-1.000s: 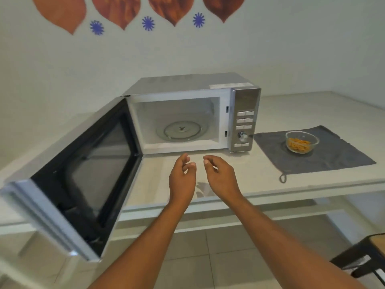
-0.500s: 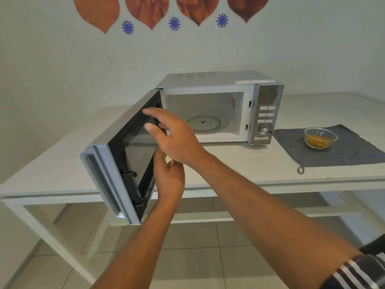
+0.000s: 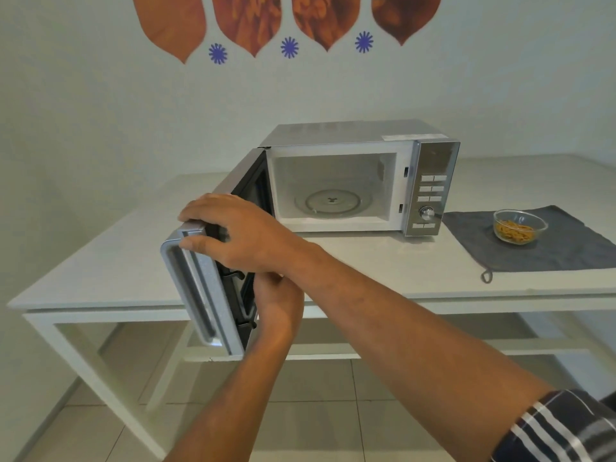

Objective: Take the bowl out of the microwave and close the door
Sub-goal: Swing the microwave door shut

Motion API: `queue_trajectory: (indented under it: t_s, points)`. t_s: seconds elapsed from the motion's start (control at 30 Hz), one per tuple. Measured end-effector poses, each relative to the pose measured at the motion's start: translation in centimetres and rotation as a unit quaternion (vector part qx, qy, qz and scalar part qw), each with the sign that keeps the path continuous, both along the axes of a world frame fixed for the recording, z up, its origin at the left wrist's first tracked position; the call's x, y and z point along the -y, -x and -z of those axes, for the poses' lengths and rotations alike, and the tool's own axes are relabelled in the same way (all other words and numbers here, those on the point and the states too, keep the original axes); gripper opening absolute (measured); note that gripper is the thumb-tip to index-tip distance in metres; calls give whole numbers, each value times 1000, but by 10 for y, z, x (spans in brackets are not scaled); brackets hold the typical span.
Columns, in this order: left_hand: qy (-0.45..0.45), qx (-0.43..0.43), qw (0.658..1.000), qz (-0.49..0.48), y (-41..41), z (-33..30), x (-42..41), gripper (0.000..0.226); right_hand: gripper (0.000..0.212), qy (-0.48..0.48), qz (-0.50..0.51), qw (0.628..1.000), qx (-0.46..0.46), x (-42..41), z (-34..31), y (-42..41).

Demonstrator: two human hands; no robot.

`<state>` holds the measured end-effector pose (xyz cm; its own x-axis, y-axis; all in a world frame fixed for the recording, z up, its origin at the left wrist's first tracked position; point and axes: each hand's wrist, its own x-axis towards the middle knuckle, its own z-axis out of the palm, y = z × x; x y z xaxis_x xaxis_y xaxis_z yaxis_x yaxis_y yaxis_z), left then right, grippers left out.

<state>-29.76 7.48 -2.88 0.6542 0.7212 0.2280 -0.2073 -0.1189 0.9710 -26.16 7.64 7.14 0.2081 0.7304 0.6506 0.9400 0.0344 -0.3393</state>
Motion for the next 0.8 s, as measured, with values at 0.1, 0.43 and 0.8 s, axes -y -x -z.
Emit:
queue_trajectory:
  t_s: [0.1,0.43,0.8]
  points:
    - [-50,30,996,70,7,-3,15,43,34,-31,-3,999,-35,24,6,-9]
    - [-48,-19,976,210,-3,-10,71,28,32,-108,14,976,-188,123,23,-55]
    - [-84,58,984,144,-35,-12,89,19,32,-243,98,925,-275,195,27,-102]
